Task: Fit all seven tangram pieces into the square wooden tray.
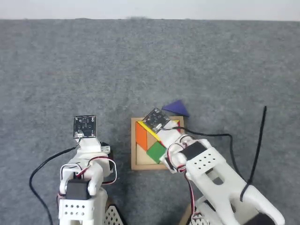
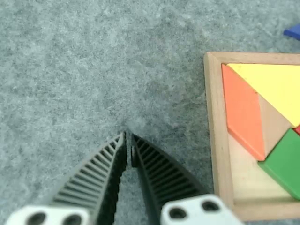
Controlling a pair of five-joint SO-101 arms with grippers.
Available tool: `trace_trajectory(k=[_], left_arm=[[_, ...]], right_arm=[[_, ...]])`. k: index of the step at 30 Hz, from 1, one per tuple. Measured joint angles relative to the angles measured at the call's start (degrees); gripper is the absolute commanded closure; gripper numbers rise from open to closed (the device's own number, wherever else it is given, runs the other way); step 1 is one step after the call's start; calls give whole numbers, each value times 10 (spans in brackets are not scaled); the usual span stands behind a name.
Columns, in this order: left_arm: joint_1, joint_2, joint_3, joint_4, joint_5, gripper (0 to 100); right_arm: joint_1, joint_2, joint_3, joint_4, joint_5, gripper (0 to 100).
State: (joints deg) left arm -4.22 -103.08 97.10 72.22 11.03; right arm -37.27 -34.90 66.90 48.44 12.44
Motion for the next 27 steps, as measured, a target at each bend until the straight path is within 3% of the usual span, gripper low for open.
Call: trace_trajectory(k=[17, 27], left_arm=[[0, 0, 0, 0, 0, 987], [0, 0, 0, 0, 0, 987]], right_arm=[[-18, 0, -30, -20, -29, 992], [133, 53, -119, -11, -29, 992]])
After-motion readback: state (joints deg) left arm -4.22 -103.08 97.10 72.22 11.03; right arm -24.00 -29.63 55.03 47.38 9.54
